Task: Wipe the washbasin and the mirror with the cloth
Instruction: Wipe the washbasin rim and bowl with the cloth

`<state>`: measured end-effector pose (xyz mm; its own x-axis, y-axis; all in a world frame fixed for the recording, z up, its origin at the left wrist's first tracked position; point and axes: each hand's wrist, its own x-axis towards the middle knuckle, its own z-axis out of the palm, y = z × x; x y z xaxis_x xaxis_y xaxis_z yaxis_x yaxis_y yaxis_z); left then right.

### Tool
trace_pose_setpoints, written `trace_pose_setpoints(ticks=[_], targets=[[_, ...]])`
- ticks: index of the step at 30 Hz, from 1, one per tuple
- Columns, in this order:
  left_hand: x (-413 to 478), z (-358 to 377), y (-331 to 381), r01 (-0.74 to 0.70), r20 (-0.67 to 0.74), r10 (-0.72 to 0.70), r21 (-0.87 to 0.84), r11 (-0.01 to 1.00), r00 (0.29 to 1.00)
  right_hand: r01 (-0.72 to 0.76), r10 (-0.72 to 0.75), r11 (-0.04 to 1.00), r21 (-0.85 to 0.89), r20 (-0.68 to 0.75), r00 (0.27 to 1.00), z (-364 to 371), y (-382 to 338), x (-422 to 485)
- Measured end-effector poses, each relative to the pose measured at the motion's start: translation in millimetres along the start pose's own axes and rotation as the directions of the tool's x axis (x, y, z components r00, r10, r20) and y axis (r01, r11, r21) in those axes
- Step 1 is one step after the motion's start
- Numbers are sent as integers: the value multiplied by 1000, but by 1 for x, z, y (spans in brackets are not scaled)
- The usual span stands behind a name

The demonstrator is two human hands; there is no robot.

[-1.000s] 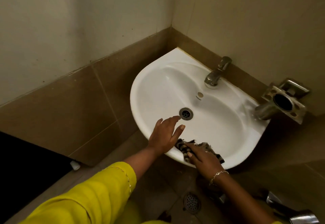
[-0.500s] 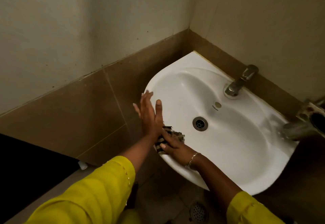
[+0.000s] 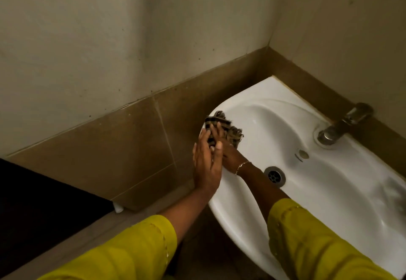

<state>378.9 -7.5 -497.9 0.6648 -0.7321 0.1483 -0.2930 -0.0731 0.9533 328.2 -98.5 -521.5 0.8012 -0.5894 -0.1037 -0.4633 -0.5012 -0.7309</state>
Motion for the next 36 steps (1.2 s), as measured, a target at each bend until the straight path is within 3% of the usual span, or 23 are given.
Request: trace_pose_setpoints(ticks=[2,6,14,19,22,28,32,36], targets=[[-1,0,-1,-6,-7,6,24,1000,1000,-88,85,980,-176,-22,996,-9,5,13],[-1,3,-1,-31,-9,32,90,995,999,-242,176,824,-512,-175,969,-27,22,28],[-2,2,1,-26,0,26,169,985,1000,-428,269,633,-645,-336,903,-49,79,4],[-2,2,1,-22,-1,23,160,987,1000,-596,415,529,-605,-428,803,-36,74,-4],[-3,1,2,-26,-5,27,148,989,1000,-636,501,587,-501,-393,771,-26,72,-4],[-2,1,1,-24,9,23,95,995,1000,-594,553,749,-294,-219,804,-26,66,7],[-2,1,0,-29,0,29,105,994,1000,-497,472,863,-92,-205,857,-23,55,15],[-3,2,1,-38,-8,39,101,994,999,-266,297,949,167,-194,935,-11,42,11]])
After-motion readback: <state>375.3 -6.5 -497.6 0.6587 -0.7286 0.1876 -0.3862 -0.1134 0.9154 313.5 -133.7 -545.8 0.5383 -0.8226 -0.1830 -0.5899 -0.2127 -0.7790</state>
